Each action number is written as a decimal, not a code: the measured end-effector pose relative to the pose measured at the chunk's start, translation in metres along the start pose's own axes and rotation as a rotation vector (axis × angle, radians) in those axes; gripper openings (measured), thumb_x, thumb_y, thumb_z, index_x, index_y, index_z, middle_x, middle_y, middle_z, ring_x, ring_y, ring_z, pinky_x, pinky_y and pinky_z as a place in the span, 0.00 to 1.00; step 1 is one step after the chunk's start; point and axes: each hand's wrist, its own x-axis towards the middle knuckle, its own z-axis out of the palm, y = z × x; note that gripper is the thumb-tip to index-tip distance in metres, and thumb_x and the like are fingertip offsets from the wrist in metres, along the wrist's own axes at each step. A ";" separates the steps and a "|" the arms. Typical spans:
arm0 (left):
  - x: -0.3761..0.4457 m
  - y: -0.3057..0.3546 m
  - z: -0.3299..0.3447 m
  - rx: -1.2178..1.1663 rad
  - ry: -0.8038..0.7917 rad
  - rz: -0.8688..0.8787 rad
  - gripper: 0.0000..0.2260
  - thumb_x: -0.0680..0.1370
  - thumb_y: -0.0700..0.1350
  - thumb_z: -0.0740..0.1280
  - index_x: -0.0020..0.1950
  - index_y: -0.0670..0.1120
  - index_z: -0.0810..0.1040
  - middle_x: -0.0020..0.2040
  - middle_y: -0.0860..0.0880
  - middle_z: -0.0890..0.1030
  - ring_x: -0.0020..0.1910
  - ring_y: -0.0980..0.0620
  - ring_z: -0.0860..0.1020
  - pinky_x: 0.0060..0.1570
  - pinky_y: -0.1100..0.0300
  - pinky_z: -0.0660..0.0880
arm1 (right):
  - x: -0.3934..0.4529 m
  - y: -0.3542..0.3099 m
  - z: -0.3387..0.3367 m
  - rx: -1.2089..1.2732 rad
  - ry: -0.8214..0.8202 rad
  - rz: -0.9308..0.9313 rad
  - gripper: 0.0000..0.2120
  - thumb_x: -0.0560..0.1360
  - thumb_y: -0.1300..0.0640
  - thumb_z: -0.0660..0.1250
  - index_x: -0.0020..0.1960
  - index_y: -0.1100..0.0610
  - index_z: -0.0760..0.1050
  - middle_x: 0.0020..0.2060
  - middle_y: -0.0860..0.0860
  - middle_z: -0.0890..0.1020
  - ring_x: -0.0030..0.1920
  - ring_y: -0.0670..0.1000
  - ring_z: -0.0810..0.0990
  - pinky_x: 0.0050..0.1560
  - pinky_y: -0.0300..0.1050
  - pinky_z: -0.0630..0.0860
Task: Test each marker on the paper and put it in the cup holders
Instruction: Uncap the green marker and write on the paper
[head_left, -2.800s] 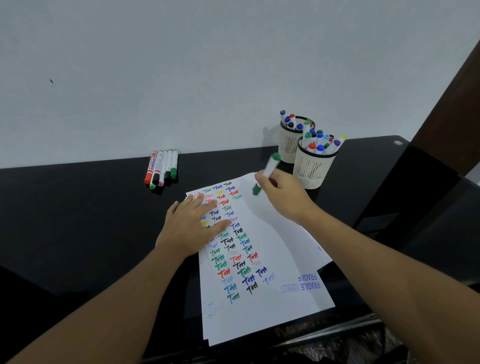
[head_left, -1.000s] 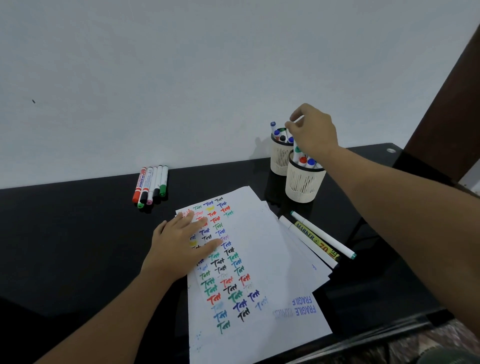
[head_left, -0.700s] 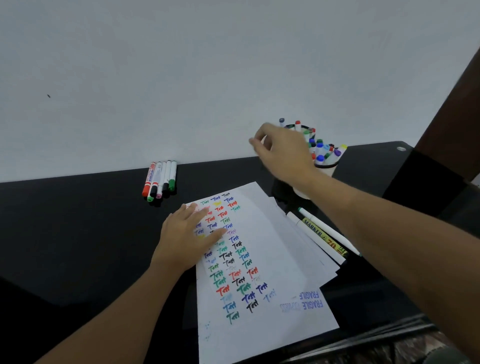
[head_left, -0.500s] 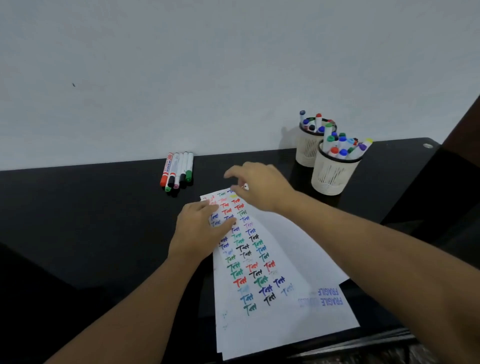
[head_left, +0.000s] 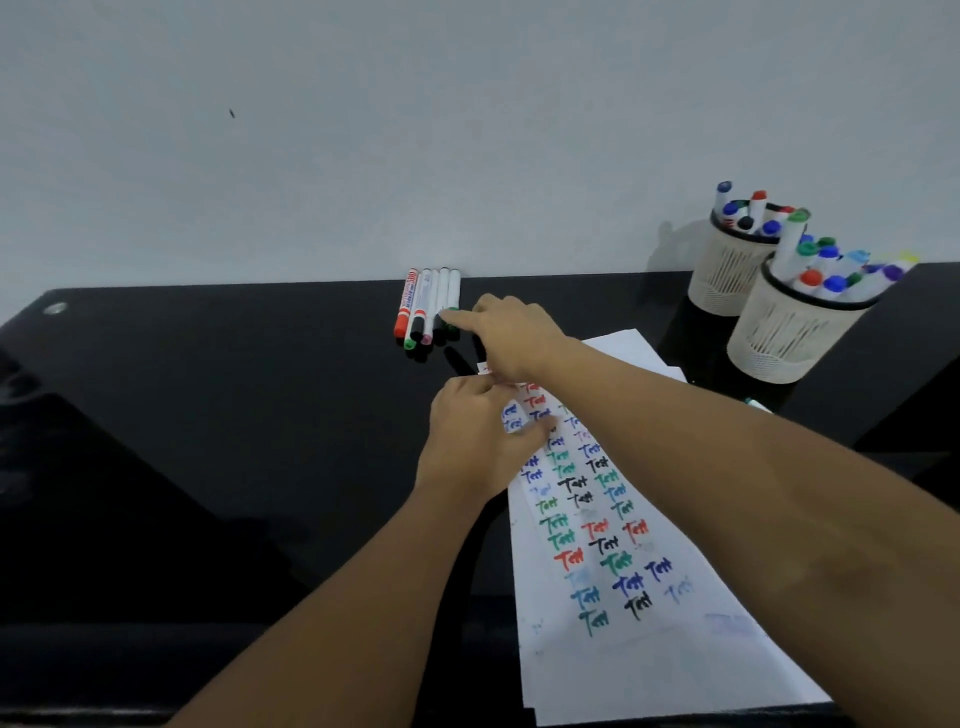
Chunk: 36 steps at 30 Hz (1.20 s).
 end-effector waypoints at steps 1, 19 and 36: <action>0.001 0.000 0.000 0.002 0.002 0.001 0.20 0.73 0.66 0.69 0.56 0.54 0.83 0.55 0.58 0.80 0.60 0.54 0.71 0.64 0.49 0.71 | 0.004 -0.001 0.000 -0.017 -0.002 -0.005 0.40 0.77 0.60 0.70 0.82 0.40 0.56 0.69 0.54 0.72 0.65 0.58 0.74 0.58 0.54 0.72; 0.000 0.000 -0.003 0.064 -0.017 -0.029 0.31 0.74 0.67 0.69 0.69 0.48 0.79 0.70 0.50 0.76 0.70 0.50 0.67 0.72 0.50 0.62 | 0.013 0.019 0.001 -0.176 0.165 -0.133 0.22 0.80 0.59 0.70 0.71 0.43 0.75 0.60 0.53 0.74 0.58 0.56 0.74 0.58 0.50 0.70; 0.001 -0.001 -0.002 0.097 -0.055 -0.004 0.36 0.73 0.70 0.66 0.75 0.50 0.71 0.75 0.49 0.70 0.76 0.48 0.62 0.76 0.46 0.57 | -0.085 0.058 -0.008 0.240 0.265 0.113 0.14 0.86 0.49 0.54 0.69 0.54 0.66 0.53 0.52 0.80 0.42 0.49 0.78 0.40 0.50 0.77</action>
